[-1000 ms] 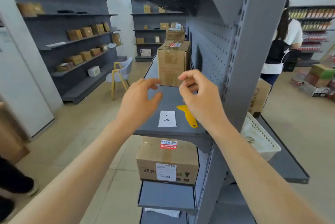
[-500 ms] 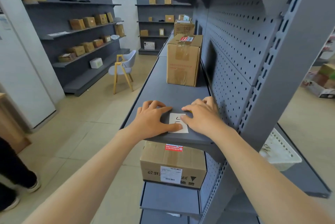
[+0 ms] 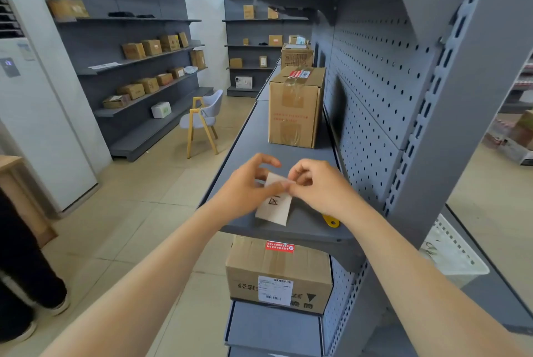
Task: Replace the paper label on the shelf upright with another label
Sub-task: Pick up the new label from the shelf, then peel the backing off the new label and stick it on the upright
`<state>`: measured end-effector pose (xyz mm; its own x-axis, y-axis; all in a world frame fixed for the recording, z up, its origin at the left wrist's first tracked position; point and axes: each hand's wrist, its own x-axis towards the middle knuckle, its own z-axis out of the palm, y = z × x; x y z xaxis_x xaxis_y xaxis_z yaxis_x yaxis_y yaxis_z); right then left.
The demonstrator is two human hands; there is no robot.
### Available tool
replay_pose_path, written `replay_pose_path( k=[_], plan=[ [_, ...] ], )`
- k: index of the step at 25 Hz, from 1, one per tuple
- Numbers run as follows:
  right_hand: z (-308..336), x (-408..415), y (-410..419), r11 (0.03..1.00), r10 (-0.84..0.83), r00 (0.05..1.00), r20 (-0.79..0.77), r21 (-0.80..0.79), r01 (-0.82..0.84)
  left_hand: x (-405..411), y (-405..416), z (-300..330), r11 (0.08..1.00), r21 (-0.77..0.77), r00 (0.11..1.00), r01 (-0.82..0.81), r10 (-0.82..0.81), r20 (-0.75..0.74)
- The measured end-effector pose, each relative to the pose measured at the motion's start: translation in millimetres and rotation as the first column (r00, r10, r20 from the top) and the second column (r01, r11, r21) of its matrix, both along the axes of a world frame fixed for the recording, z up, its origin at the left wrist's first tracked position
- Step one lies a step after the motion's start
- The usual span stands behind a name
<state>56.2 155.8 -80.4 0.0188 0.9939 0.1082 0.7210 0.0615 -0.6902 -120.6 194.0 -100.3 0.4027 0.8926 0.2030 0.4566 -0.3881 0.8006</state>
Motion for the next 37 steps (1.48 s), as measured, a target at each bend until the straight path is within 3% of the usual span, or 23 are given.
replay_pose_path(
  k=[2, 4, 9, 18, 30, 34, 37],
  plan=[
    [15, 0, -11, 0.999, 0.018, 0.986, -0.168, 0.044, -0.011, -1, -8, 14, 1.0, -0.008, 0.982, -0.003, 0.005, 0.186],
    [31, 2, -23, 0.996, 0.034, 0.963, -0.266, 0.089, -0.01, -1, -19, 31, 0.999, 0.025, 0.965, -0.034, 0.026, 0.262],
    [69, 14, -58, 0.988, 0.1, 0.944, -0.315, 0.146, -0.056, -2, -55, 71, 0.992, 0.116, 0.934, -0.055, 0.01, 0.358],
    [104, 31, -108, 0.968, 0.232, 0.91, -0.343, 0.17, -0.182, 11, -106, 117, 0.97, 0.241, 0.969, 0.041, -0.097, 0.228],
    [103, 44, -121, 0.915, 0.403, 0.804, -0.437, 0.177, -0.362, 20, -120, 124, 0.973, 0.192, 0.946, 0.126, -0.175, 0.271],
    [99, 43, -119, 0.941, 0.332, 0.829, -0.449, 0.214, -0.261, 23, -115, 116, 0.87, 0.487, 0.983, -0.082, -0.01, 0.184],
    [97, 43, -114, 0.95, 0.285, 0.839, -0.463, 0.254, -0.182, 25, -121, 118, 0.817, 0.573, 0.995, -0.067, 0.011, 0.1]
  ],
)
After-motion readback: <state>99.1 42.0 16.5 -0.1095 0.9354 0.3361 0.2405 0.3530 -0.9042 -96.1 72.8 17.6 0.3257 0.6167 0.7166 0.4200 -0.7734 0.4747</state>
